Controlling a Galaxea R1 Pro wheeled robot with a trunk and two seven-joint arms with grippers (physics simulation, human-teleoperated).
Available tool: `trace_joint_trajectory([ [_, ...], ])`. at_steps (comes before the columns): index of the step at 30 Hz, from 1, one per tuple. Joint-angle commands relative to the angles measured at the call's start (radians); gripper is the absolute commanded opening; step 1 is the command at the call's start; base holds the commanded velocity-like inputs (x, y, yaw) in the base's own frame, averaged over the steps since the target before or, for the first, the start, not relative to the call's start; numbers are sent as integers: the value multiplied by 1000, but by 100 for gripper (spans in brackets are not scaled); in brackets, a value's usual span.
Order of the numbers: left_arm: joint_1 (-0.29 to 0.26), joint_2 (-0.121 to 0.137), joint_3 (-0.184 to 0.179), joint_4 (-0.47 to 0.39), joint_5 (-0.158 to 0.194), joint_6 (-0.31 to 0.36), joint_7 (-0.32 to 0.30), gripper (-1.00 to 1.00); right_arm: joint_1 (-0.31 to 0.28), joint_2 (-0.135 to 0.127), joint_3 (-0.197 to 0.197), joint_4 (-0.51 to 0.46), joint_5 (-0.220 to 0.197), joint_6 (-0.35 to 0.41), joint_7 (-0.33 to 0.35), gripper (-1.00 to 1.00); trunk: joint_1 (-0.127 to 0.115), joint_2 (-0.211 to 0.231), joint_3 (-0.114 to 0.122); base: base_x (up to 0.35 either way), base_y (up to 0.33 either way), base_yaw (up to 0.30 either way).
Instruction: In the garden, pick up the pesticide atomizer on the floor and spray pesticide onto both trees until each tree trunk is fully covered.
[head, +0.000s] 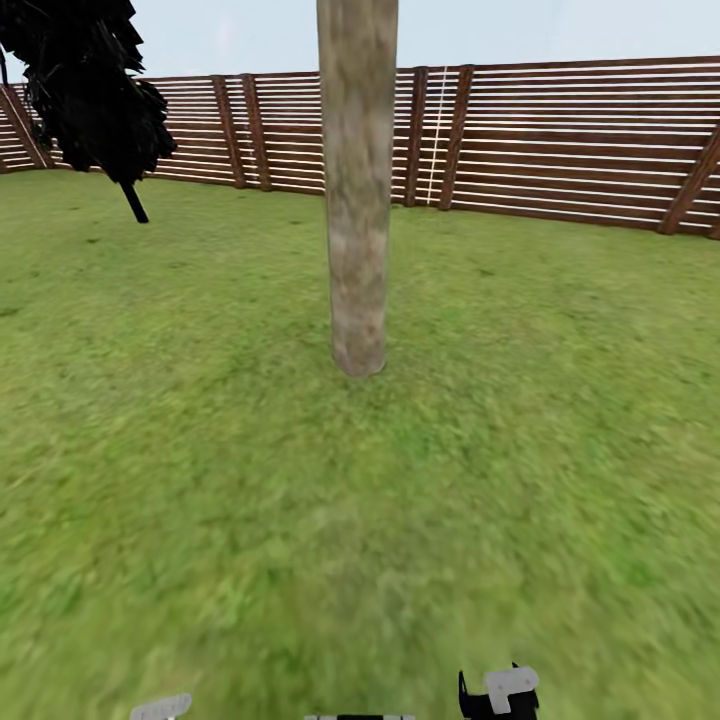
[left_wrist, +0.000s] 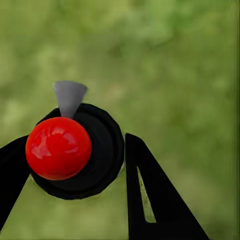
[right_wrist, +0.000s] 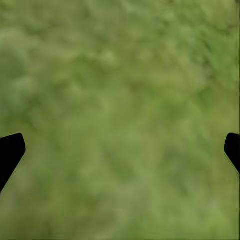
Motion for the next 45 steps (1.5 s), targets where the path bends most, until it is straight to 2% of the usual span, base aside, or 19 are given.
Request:
trace_joint_trajectory([
  [1,-1,0,-6,1,10,-3,-5,-100,-1,0,8,1,4,1,-11,100,0,0,-1,338,0,0],
  [16,-1,0,-6,1,10,-3,-5,-100,-1,0,8,1,4,1,-11,100,0,0,-1,338,0,0],
  [24,-1,0,-6,1,11,-3,-5,-100,-1,0,8,1,4,1,-11,100,0,0,4,338,0,-191],
  [30,-1,0,-6,1,11,-3,-5,-100,-1,0,8,1,4,1,-11,100,0,0,5,338,0,-21],
  [45,-1,0,-6,1,11,-3,-5,-100,-1,0,8,1,4,1,-11,100,0,0,19,335,-18,0],
])
